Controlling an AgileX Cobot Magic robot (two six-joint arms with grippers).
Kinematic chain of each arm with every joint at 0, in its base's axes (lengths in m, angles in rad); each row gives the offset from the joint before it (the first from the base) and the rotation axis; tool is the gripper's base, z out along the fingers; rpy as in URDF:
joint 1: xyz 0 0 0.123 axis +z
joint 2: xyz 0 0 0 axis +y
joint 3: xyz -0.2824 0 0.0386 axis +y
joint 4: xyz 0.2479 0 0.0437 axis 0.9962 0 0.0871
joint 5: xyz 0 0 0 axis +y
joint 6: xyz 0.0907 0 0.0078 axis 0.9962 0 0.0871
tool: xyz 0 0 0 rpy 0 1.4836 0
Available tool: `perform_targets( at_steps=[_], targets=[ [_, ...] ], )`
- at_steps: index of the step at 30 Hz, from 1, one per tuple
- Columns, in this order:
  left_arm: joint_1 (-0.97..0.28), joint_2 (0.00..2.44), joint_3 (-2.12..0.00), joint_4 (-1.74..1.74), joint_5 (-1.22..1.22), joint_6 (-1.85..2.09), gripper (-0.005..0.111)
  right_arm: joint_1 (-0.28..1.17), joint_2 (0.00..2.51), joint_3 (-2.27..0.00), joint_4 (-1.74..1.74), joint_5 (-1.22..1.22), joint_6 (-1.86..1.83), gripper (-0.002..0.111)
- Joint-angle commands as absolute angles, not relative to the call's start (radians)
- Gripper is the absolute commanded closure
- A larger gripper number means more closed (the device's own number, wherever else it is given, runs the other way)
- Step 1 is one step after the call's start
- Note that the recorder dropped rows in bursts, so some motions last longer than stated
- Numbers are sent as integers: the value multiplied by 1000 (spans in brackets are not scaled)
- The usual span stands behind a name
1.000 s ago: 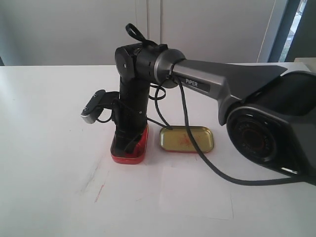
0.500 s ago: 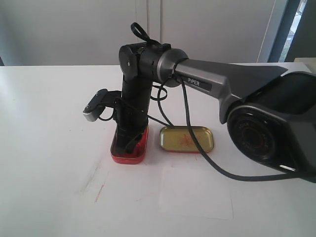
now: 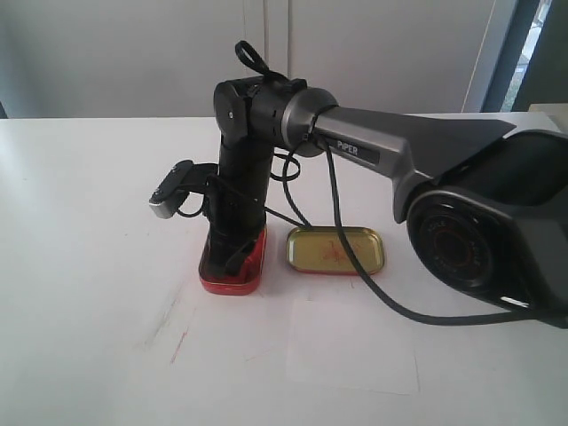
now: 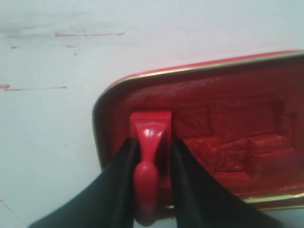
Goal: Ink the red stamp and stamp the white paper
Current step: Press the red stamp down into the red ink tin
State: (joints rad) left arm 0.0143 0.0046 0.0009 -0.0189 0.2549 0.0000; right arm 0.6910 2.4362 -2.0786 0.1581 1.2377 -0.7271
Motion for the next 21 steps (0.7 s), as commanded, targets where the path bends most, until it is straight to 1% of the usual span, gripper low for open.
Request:
perform_targets(
  at_steps=[1, 21],
  targets=[
    [10, 0, 0, -22, 254, 0, 107, 691, 2496, -2045, 135, 1221, -729, 108],
    [10, 0, 0, -22, 254, 0, 107, 691, 2398, -2045, 121, 1221, -684, 108]
  ],
)
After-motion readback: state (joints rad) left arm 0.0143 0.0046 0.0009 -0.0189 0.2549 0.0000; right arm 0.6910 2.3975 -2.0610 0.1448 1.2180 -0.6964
